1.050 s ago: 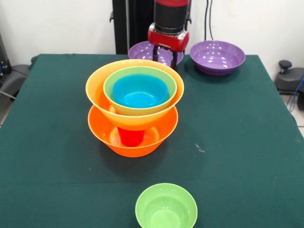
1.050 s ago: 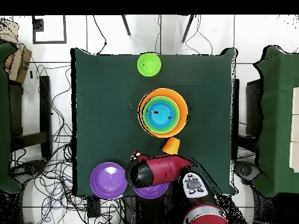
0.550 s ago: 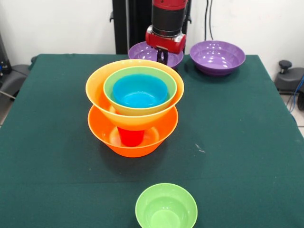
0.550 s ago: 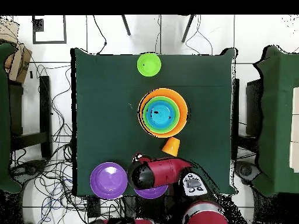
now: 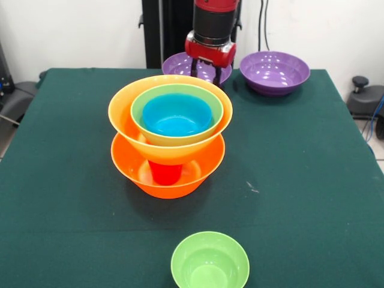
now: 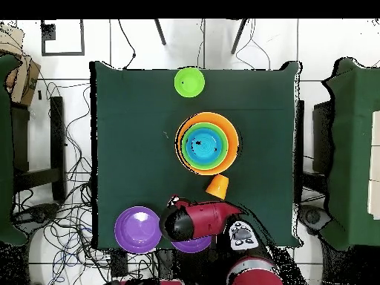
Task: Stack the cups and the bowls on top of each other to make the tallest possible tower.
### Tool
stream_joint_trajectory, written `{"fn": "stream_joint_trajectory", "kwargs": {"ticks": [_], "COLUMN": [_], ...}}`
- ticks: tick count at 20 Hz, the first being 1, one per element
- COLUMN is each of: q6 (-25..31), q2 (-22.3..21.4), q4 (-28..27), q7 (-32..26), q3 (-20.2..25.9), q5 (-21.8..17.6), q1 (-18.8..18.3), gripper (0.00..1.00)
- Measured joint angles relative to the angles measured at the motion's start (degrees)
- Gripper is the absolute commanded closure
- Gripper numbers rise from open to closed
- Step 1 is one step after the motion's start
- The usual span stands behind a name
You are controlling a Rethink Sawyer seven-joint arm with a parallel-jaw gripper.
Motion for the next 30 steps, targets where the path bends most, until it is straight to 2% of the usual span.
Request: {"fn": "stream_joint_trajectory", "kwargs": {"ticks": [14, 26, 27, 30], "q6": [-2.89, -9.12, -10.1, -10.49], "q2": [0.44, 3.31, 3.74, 4.04], "q4": [0.62, 1.11, 1.13, 1.17], "q7": [0.0, 0.0, 0.0, 0.0], "q3": [-0.64, -2.73, -3.25, -3.67], "q5": [1.71, 2.15, 2.17, 2.25], "q1": [1.52, 1.91, 1.98, 2.17], "gripper": [0.0, 0.0, 1.0, 1.0]}}
